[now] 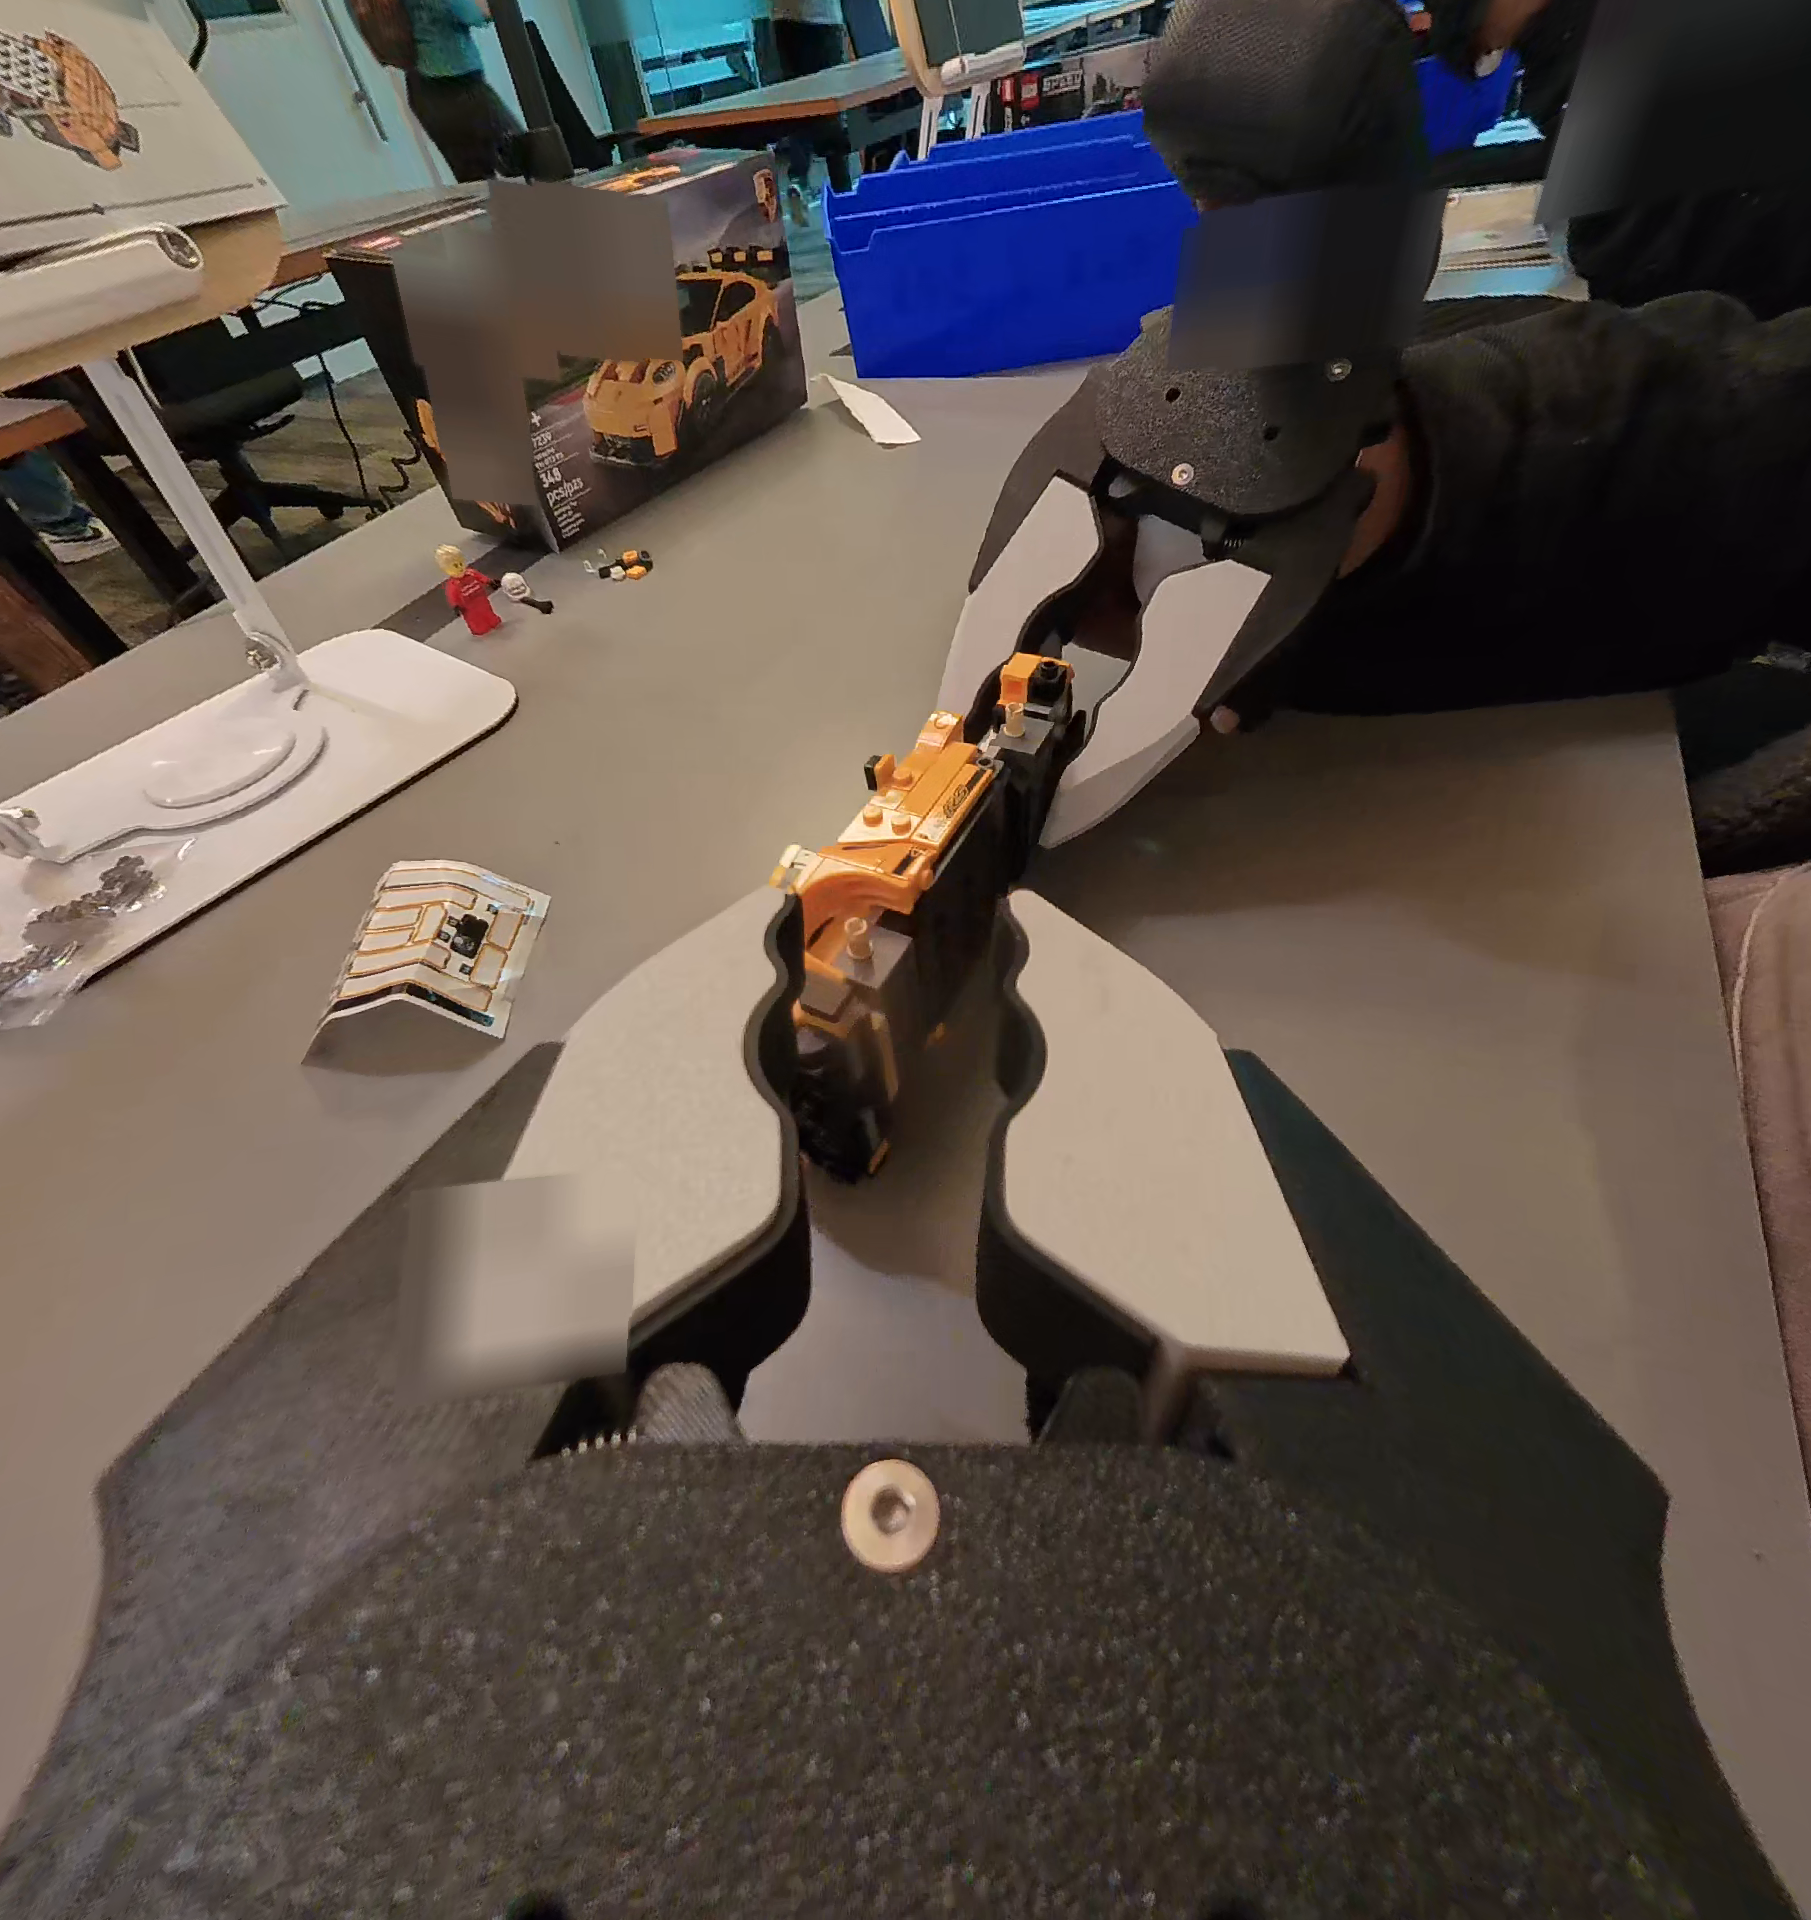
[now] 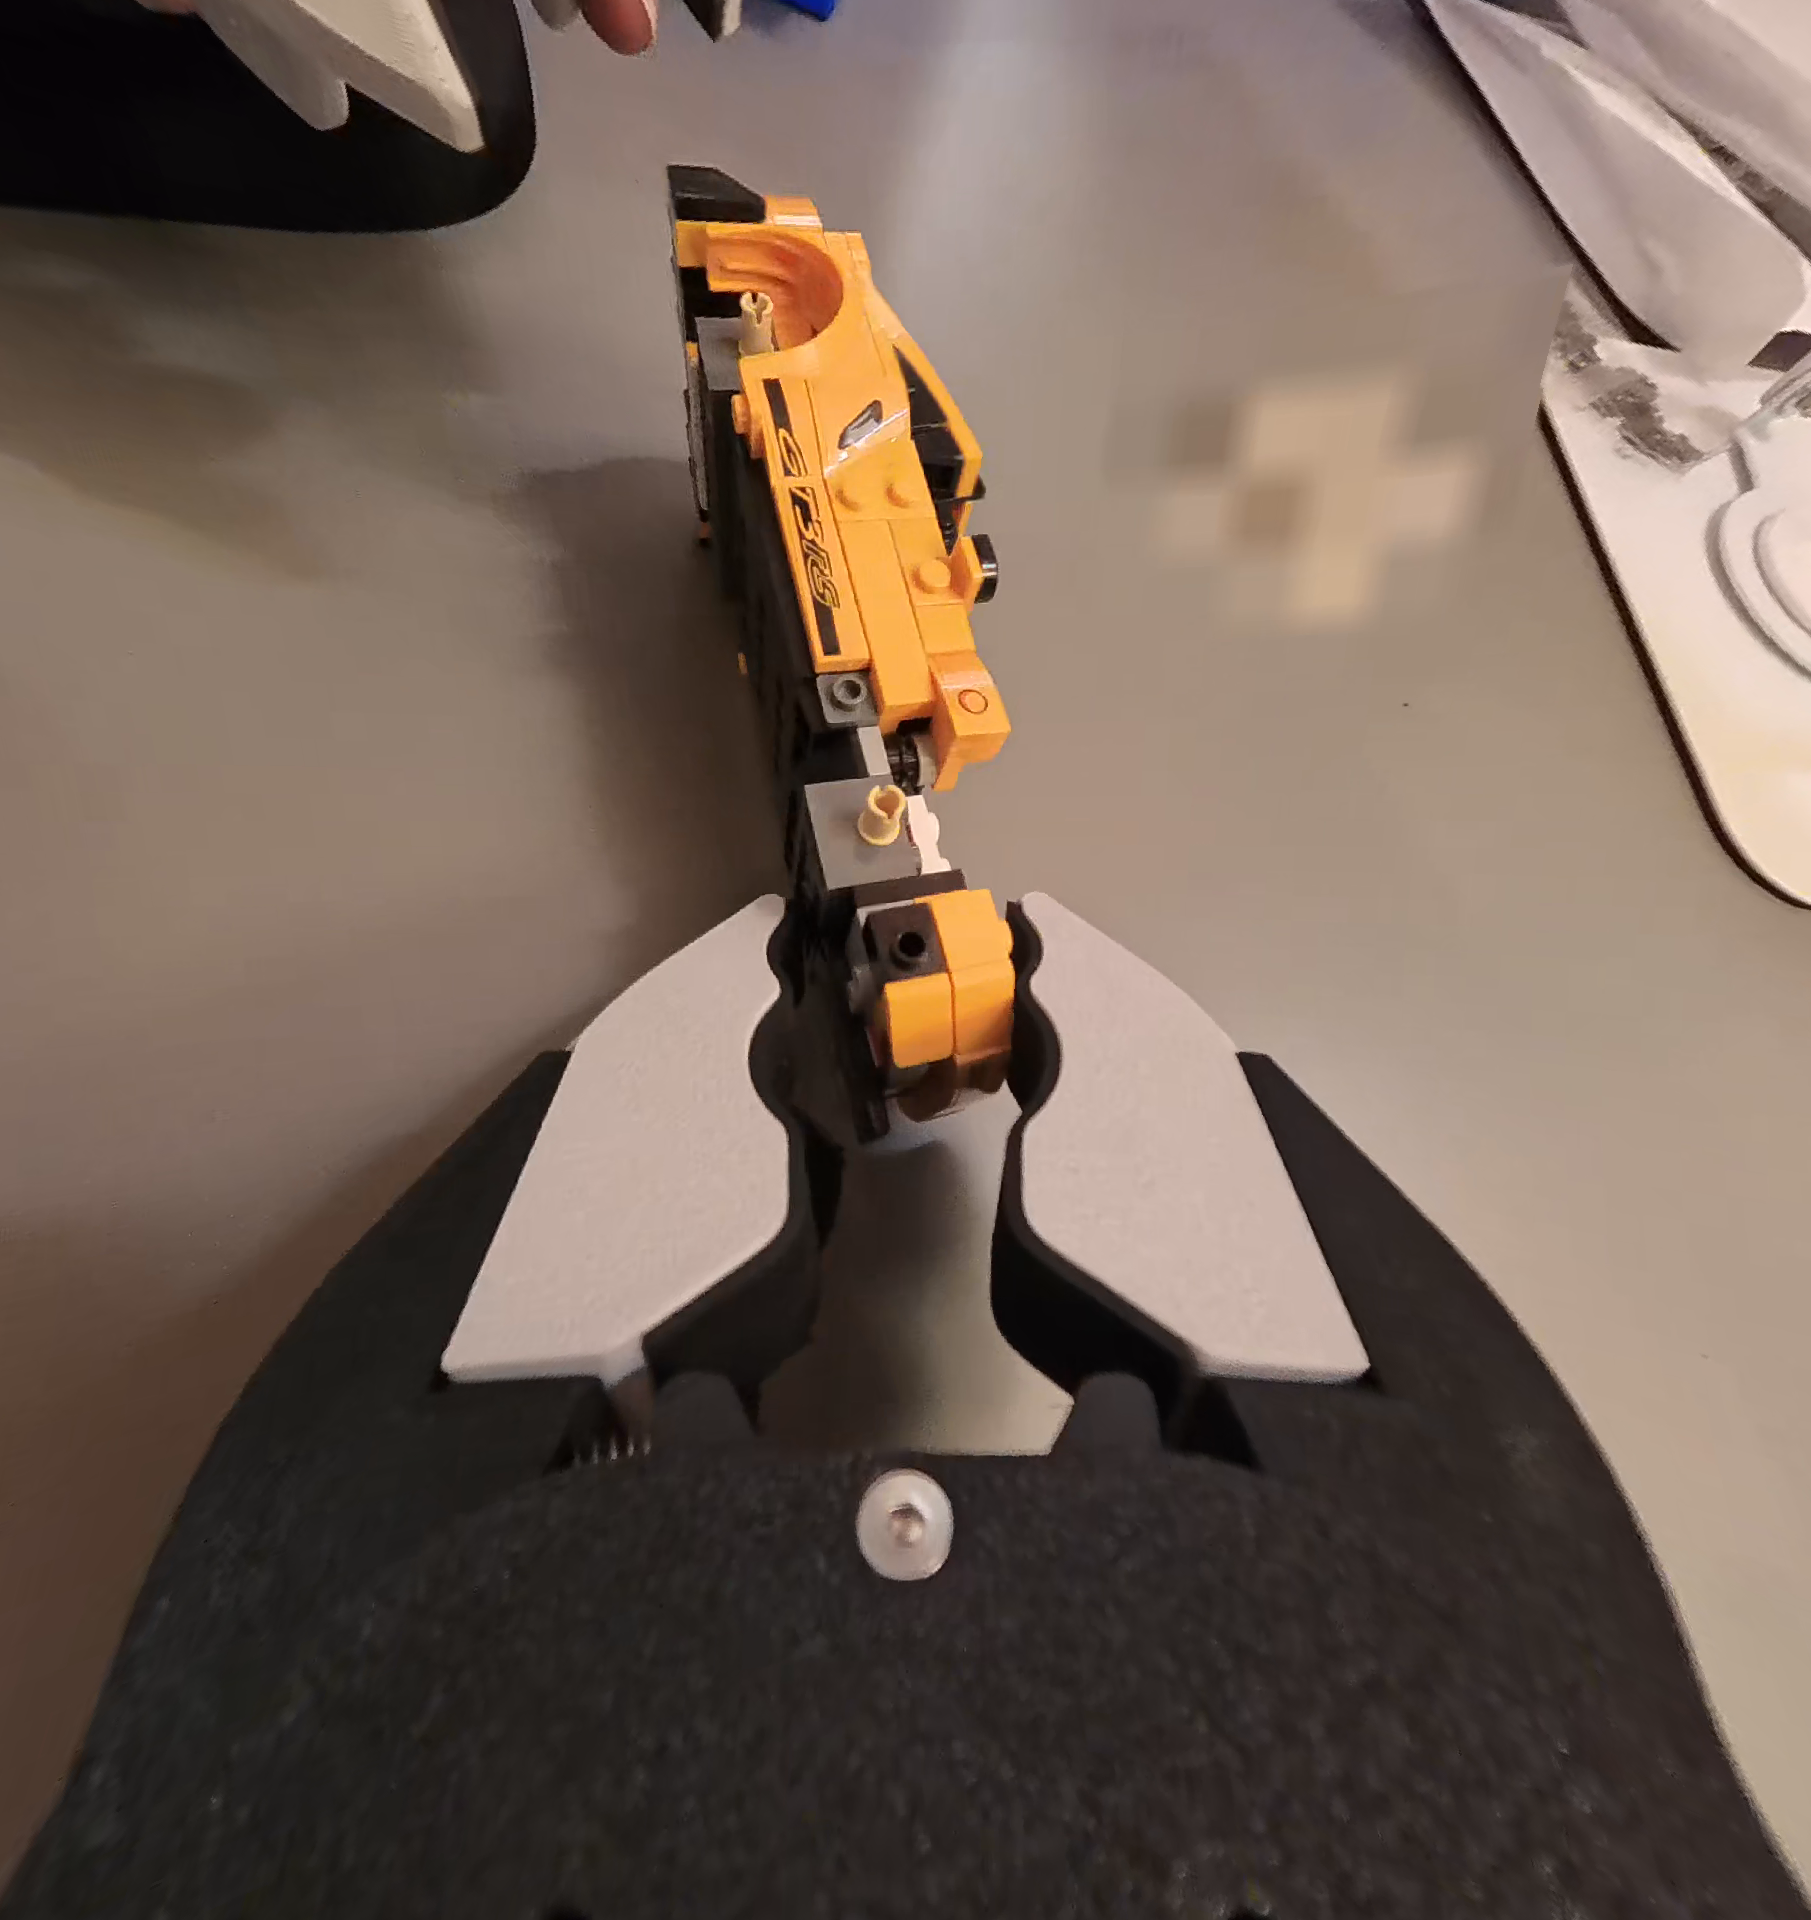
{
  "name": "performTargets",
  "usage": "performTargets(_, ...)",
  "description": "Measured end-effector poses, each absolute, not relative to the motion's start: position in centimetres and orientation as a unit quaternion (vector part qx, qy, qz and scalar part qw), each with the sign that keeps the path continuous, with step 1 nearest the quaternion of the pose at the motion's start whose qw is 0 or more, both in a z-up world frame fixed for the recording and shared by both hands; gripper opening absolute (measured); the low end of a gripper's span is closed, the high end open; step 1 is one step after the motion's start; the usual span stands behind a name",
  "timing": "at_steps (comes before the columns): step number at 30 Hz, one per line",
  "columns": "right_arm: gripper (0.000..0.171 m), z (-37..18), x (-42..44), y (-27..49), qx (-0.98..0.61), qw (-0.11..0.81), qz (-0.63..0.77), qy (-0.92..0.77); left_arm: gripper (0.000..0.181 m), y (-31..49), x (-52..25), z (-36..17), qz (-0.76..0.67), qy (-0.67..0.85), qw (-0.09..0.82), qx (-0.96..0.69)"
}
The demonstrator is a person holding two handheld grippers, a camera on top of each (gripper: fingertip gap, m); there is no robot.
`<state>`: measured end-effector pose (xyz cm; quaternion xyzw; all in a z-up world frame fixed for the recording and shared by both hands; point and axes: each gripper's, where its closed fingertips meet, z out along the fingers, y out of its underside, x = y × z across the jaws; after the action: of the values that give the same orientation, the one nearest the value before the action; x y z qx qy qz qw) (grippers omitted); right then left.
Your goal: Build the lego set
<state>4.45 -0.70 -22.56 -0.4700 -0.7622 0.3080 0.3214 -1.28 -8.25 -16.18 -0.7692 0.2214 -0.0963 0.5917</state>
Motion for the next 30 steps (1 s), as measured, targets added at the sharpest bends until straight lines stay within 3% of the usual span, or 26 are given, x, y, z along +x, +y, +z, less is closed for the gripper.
performTargets(18,0.037,-22.5,4.4,0.4,-0.481,0.329,0.305,-0.753,0.034,-8.2,-1.1,-16.3,-0.098,0.221,0.585,-0.774)
performTargets(26,0.038,-22.5,4.5,0.6,-0.486,0.333,0.306,-0.748,0.017,-7.9,0.8,-7.4,-0.118,0.242,0.661,-0.701)
performTargets(30,0.040,-22.2,4.8,1.0,-0.484,0.336,0.303,-0.749,0.007,-7.1,-0.8,-7.8,-0.070,0.251,0.647,-0.716)
